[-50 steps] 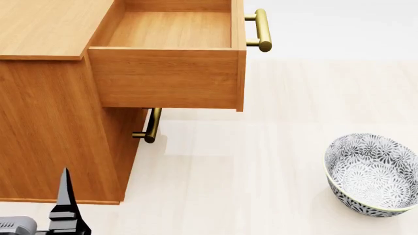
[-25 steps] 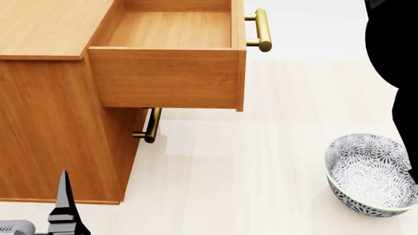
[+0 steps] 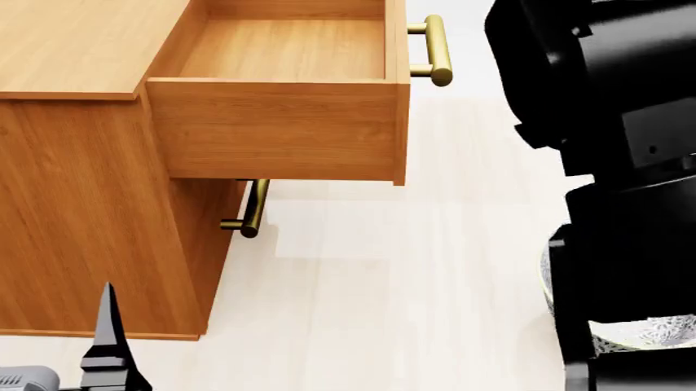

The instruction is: Put the ketchup in the top drawer of the cabinet.

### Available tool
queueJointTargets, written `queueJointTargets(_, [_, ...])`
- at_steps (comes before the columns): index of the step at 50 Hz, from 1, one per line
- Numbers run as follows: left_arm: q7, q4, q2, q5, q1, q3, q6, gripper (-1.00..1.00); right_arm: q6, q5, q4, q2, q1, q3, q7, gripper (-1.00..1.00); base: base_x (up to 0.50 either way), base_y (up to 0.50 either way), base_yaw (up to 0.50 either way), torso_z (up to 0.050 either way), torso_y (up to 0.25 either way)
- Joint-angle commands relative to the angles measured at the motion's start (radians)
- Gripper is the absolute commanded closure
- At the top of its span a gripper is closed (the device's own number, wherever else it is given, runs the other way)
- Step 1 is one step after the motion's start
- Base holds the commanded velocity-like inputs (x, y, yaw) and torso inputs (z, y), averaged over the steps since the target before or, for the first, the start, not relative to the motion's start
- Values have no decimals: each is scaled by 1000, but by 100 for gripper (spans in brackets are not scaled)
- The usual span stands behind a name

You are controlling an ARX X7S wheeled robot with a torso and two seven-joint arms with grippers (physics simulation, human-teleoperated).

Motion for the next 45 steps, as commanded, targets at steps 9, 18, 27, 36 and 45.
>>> queueJointTargets(9, [-2,-6,-1,-1,-15,16,-8,-100,-248,-48,687,-212,251,-169,-200,100,0,0,0,0,0])
queueJointTargets(18, [-2,-18,-1,-3,-14,17,3,-100,-275,266,722,-212,284,-504,-155,100,0,0,0,0,1])
queueJointTargets(27, [-4,-21,0,-5,-16,21,7,-100,-256,377,723,-212,304,-657,-112,100,0,0,0,0,0])
queueJointTargets(36, [-6,-16,-2,-5,-16,27,7,-100,-172,488,723,-212,329,-782,-126,100,0,0,0,0,0])
queueJointTargets(45, [-8,-7,-7,-14,-14,25,3,-100,-123,618,723,-212,360,-916,-106,100,0,0,0,0,1])
